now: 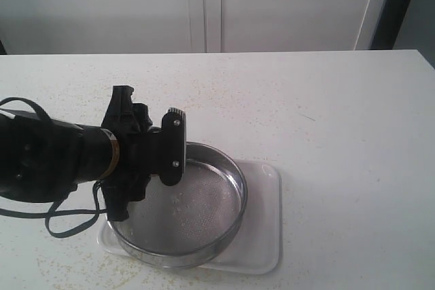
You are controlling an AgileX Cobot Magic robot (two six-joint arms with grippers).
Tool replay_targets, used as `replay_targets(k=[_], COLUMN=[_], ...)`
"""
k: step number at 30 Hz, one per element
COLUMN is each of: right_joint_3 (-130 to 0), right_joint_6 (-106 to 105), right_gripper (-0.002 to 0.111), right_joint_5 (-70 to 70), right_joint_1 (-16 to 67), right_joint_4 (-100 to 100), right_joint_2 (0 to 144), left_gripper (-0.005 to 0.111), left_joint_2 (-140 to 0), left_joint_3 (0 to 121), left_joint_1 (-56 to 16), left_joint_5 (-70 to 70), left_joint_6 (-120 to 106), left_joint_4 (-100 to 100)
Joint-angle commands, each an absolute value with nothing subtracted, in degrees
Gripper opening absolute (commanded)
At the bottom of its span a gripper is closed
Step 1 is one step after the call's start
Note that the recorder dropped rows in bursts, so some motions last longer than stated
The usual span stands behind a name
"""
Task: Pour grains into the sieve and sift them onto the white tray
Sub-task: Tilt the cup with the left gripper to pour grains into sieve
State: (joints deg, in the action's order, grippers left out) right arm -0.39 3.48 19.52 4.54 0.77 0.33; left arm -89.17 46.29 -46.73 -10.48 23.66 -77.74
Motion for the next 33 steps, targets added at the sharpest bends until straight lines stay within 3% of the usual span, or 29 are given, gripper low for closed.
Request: replay_targets(k=[1, 33], right_joint_3=[0.0, 0.0], right_joint_6=[3.8, 3.8], right_gripper=[0.0, 0.0], right_joint_5=[19.2, 19.2], right_joint_1=[4.7, 4.7], right_joint_4=[0.4, 0.4], right_joint_2=[0.0, 0.0], left_gripper=[0.0, 0.0], left_joint_2=[-88.8, -88.8], left_joint_3=[46.8, 46.8], left_joint_1=[-47.1, -48.8], left_joint_5=[-13.8, -14.7], left_joint_6=[23.2, 17.8], left_joint_4=[-78.4, -78.5])
